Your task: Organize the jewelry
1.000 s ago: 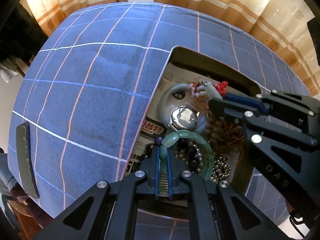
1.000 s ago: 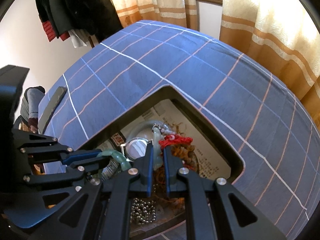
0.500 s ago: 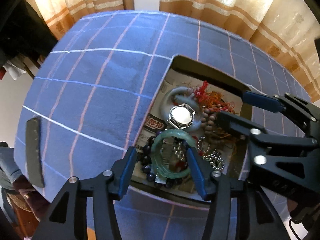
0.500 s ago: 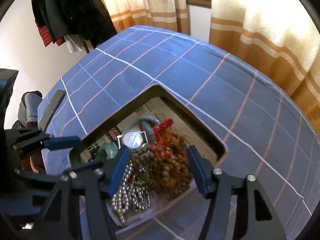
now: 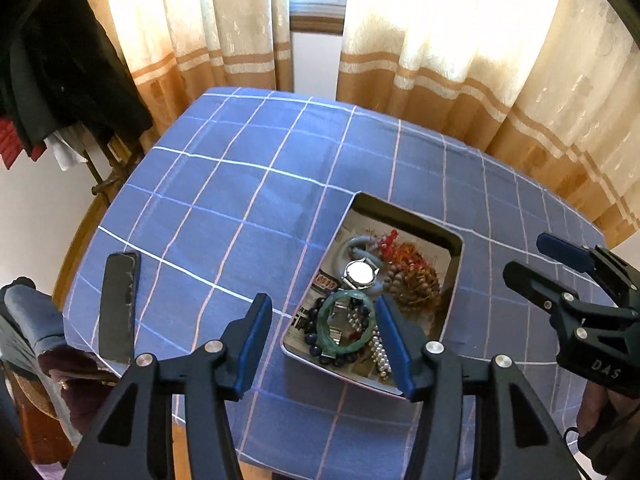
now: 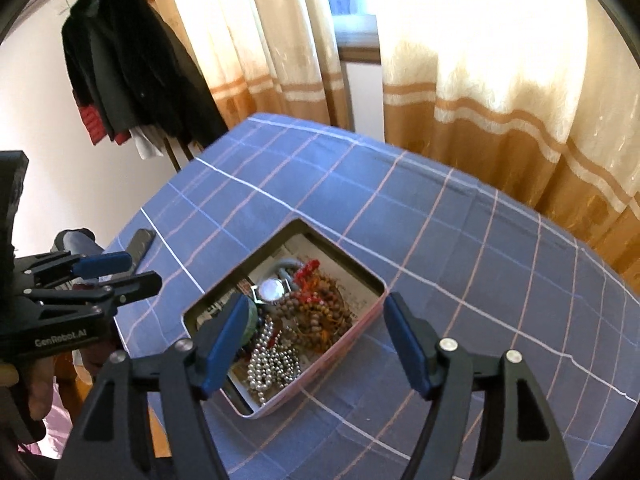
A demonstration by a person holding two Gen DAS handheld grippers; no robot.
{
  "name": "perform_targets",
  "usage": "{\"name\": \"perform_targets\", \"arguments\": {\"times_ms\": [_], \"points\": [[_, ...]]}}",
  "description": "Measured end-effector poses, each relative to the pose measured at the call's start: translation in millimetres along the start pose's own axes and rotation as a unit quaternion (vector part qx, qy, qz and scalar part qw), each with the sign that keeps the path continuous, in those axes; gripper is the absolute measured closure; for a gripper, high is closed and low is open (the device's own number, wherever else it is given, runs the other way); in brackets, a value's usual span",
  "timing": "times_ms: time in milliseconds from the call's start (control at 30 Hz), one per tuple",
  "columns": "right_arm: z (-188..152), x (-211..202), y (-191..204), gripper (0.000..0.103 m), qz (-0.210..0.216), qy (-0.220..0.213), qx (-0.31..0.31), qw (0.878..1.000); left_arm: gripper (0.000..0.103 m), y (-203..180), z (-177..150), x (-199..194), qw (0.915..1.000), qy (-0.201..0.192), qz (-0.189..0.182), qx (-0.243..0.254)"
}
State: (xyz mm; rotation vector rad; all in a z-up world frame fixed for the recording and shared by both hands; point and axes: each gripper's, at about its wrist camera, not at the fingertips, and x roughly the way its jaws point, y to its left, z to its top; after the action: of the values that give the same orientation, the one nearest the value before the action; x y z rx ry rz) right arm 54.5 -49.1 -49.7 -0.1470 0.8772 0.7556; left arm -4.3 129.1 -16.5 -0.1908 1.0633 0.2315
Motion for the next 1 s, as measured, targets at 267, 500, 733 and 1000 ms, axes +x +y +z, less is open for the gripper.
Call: {"name": "perform_targets", "arguments": {"times_ms": [267, 500, 733, 1000], "points": [[-1.8, -4.2, 1.7, 0.028, 0.007, -0.008, -0.005, 1.0, 0.048, -3.9, -3.6, -4.7, 1.0, -0.005, 0.007, 0.0], [-2.5, -8.7, 3.2, 0.028, 0.011, -0.012, -0.011, 1.0, 0.048, -3.3, -4.7, -6.4, 0.9999, -0.007, 0.01, -0.004], [-2.6, -8.7, 2.7, 0.028, 0.013, -0.012, -0.01, 1.0, 0.048, -3.9, -4.7, -6.1, 0.9999, -0.006, 0.011, -0.003], [-2.4, -9.1, 4.1, 0.028, 0.013, -0.013, -0.009, 1.0, 0.048, -3.9, -5.0, -5.9, 0.9999, -0.003, 0.011, -0.003]]}}
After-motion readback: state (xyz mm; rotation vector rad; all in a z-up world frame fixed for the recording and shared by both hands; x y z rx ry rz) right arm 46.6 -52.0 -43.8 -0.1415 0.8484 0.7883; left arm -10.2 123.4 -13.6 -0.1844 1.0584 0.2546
